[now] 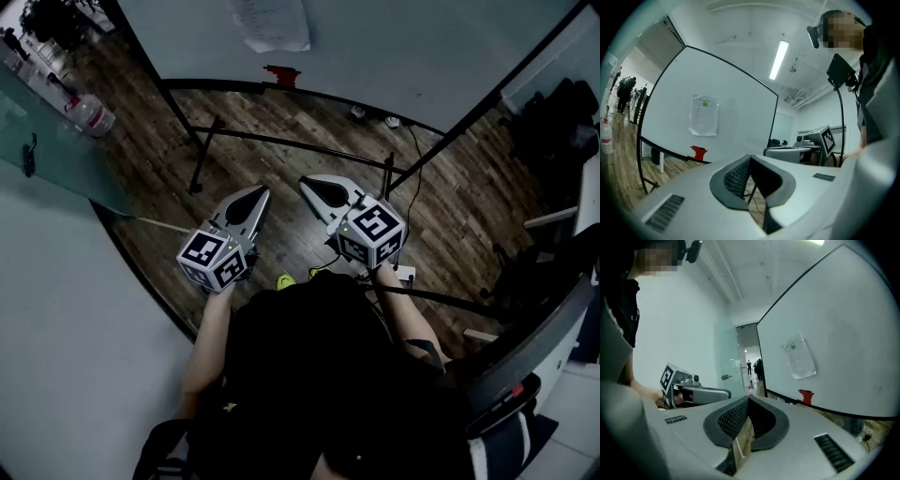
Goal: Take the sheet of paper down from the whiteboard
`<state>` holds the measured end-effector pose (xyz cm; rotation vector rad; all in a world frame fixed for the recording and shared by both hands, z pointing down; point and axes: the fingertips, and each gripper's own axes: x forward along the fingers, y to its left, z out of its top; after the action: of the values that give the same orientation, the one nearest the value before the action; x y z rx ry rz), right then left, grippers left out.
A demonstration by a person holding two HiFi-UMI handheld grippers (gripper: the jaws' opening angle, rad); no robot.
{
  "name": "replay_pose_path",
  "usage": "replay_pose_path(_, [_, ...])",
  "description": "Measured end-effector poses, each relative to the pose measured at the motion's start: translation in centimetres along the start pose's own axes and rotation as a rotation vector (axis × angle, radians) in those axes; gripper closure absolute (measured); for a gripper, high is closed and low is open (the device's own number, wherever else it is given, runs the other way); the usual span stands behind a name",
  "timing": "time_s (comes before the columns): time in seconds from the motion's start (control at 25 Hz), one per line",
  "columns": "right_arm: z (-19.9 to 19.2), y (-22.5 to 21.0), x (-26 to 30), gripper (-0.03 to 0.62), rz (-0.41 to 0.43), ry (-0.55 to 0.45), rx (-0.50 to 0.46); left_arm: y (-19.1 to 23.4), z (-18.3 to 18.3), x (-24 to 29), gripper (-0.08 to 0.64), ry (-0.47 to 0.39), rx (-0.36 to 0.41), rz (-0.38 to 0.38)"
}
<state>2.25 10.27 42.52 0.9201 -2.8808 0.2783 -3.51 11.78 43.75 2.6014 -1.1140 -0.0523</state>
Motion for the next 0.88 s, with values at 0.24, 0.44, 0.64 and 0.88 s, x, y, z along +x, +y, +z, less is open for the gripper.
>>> replay_pose_path(0.24, [0.03, -0.18, -0.21, 0.580, 0.001, -0.001, 0.010, -0.21, -0.16, 0.25, 0.541, 0.001, -0.010, -0.002])
replay_pose_path(0.44, [0.06, -0.26, -0.35, 0.580, -0.006, 0.001, 0.013, -0.49, 0.09, 0.46, 0.541, -0.001, -0.008, -0.009])
replay_pose_path(0.64, [0.04, -0.27, -0.25, 0.580, -0.022, 0.004, 0.000, -0.21, 0.26, 0.34, 0.541, -0.004, -0.005, -0.013])
replay_pose_path(0.88, [-0.25, 0.25, -0.04, 0.580, -0.028, 0.006, -0.009, 0.29, 0.15, -0.22, 0.541, -0.005, -0.005, -0.014])
